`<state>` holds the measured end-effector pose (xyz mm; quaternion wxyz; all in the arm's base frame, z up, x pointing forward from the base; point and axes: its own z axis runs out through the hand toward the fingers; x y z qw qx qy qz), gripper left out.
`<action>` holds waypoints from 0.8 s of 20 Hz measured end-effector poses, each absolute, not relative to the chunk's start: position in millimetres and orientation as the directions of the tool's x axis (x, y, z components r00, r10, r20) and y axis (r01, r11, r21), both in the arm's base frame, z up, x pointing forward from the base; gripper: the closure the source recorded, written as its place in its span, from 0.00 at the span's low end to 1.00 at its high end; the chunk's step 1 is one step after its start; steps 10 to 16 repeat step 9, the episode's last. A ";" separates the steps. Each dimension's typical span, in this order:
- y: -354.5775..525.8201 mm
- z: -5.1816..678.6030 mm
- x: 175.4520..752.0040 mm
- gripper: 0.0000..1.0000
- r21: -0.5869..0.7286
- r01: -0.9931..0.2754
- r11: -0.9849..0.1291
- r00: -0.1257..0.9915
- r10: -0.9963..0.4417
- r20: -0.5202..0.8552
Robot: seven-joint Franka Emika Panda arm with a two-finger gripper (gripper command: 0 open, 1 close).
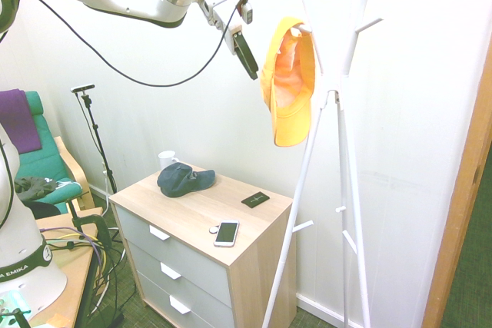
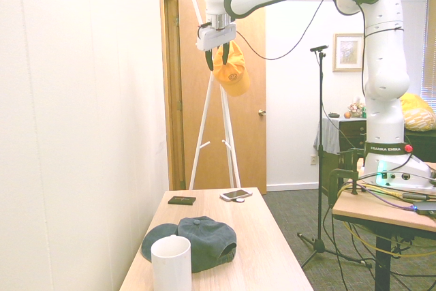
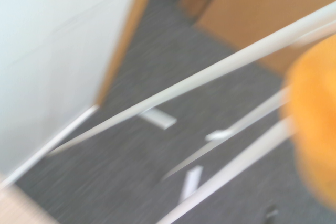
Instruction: Hang the cap
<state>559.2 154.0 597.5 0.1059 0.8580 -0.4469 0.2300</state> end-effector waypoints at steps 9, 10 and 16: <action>134.1 566.4 550.2 0.00 -0.071 -0.649 -0.757 0.752 -0.653 0.090; 134.1 566.4 550.2 0.00 -0.071 -0.649 -0.757 0.752 -0.653 0.090; 134.1 566.4 550.2 0.00 -0.071 -0.649 -0.757 0.752 -0.653 0.090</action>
